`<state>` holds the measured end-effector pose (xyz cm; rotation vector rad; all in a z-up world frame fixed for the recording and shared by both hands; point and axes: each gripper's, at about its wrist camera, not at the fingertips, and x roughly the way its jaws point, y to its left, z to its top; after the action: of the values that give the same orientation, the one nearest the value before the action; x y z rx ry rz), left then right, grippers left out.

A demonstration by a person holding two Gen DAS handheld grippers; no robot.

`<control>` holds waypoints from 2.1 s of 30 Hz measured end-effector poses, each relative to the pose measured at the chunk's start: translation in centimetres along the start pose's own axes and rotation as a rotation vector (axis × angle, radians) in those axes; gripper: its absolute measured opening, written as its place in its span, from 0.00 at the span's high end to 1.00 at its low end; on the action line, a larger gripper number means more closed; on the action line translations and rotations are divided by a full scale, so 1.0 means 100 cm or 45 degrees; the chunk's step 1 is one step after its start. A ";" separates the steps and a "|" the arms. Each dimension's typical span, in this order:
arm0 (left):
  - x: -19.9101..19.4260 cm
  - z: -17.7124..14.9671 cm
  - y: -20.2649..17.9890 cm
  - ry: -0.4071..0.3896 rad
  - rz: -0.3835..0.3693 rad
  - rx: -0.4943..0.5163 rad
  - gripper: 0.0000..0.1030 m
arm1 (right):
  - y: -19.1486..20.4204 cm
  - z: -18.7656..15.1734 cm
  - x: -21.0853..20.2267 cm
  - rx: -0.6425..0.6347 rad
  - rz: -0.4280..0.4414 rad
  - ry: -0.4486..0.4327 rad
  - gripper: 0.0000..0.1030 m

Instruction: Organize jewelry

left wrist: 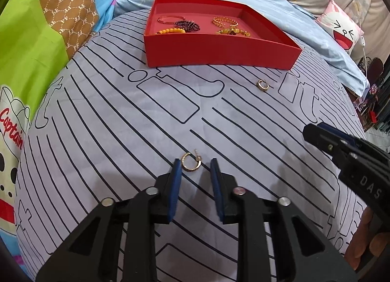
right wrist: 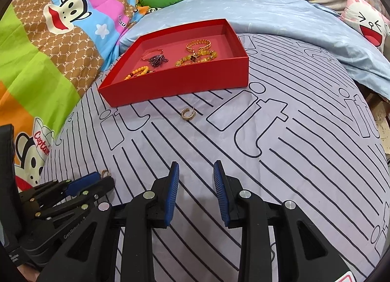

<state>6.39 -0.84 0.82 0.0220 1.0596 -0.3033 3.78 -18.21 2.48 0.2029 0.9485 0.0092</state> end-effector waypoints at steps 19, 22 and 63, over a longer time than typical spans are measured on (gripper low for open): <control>0.007 0.012 0.008 -0.009 -0.002 -0.017 0.86 | 0.004 0.012 0.022 -0.026 -0.020 0.026 0.72; 0.009 0.015 0.010 -0.014 0.004 -0.016 0.86 | 0.005 0.020 0.032 -0.031 -0.020 0.030 0.72; -0.011 0.058 0.013 -0.089 -0.046 -0.010 0.95 | 0.000 0.056 0.013 -0.019 0.034 -0.080 0.85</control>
<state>11.20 -0.25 4.42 -0.0150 0.9927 -0.3306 9.13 -19.00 4.59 0.2008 0.8828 0.0339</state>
